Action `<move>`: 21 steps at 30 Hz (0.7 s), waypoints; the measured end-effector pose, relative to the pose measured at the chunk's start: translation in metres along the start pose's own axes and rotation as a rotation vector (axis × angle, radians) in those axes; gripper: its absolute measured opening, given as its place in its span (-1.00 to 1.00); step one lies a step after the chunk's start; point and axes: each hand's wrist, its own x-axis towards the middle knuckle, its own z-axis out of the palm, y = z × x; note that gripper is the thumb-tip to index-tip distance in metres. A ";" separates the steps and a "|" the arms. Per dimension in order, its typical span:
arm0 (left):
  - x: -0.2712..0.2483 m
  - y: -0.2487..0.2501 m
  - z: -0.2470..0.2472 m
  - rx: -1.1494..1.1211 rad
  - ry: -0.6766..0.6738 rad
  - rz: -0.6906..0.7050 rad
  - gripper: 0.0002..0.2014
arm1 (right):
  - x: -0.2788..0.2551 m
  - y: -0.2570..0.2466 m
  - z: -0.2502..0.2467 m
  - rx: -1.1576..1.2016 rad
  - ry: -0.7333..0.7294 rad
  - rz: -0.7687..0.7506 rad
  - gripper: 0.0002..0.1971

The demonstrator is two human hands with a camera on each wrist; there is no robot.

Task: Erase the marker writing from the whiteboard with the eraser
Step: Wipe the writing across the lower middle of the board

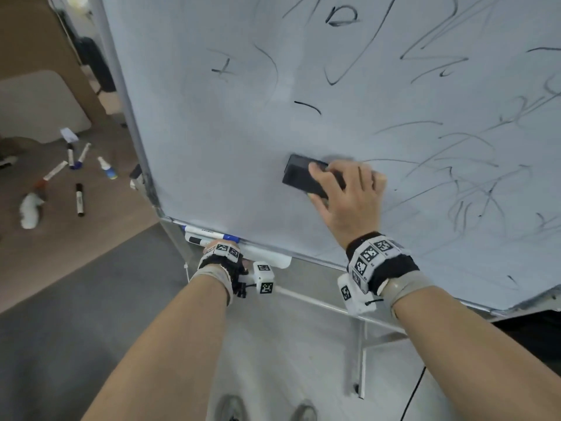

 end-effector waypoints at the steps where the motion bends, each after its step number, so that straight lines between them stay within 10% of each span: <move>1: 0.000 0.001 0.001 -0.029 0.015 0.002 -0.65 | 0.011 0.007 -0.005 -0.001 0.071 0.043 -0.56; 5: 0.009 0.011 0.001 -0.054 -0.049 -0.027 -0.63 | -0.001 0.019 -0.001 0.006 0.072 0.018 -0.57; 14: 0.028 0.012 0.004 -0.386 -0.046 -0.219 -0.62 | -0.133 0.008 0.042 -0.045 -0.455 -0.134 -0.36; 21: 0.036 0.040 0.025 -1.071 0.067 -0.413 -0.47 | -0.045 0.044 0.006 0.013 -0.073 0.053 -0.49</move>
